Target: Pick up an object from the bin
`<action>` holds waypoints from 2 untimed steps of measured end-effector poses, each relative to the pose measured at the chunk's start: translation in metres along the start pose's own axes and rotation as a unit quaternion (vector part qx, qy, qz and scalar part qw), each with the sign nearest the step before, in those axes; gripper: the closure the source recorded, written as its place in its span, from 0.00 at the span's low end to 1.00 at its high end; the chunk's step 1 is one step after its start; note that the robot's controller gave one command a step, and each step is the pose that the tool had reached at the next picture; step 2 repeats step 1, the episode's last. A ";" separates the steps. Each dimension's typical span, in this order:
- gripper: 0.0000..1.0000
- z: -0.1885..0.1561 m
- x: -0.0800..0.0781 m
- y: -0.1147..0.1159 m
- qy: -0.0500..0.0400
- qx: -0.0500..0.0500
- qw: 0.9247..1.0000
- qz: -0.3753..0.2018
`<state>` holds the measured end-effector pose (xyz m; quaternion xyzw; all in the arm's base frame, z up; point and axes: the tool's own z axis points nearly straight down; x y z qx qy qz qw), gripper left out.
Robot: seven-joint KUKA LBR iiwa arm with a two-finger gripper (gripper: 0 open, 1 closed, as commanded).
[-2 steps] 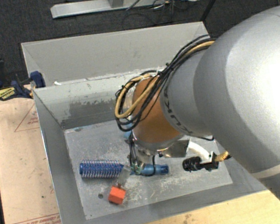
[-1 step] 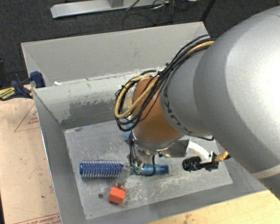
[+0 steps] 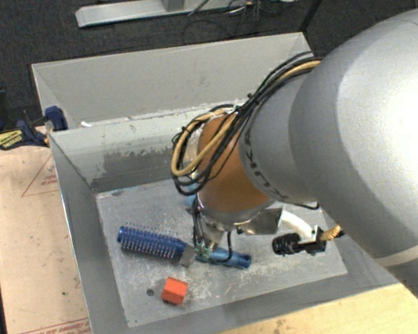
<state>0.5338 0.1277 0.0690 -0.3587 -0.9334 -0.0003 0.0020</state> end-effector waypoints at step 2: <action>1.00 -0.128 0.000 0.001 -0.004 -0.003 1.000 -0.002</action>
Offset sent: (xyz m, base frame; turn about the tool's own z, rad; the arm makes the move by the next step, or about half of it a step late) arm 0.0000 0.0000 0.1243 0.0000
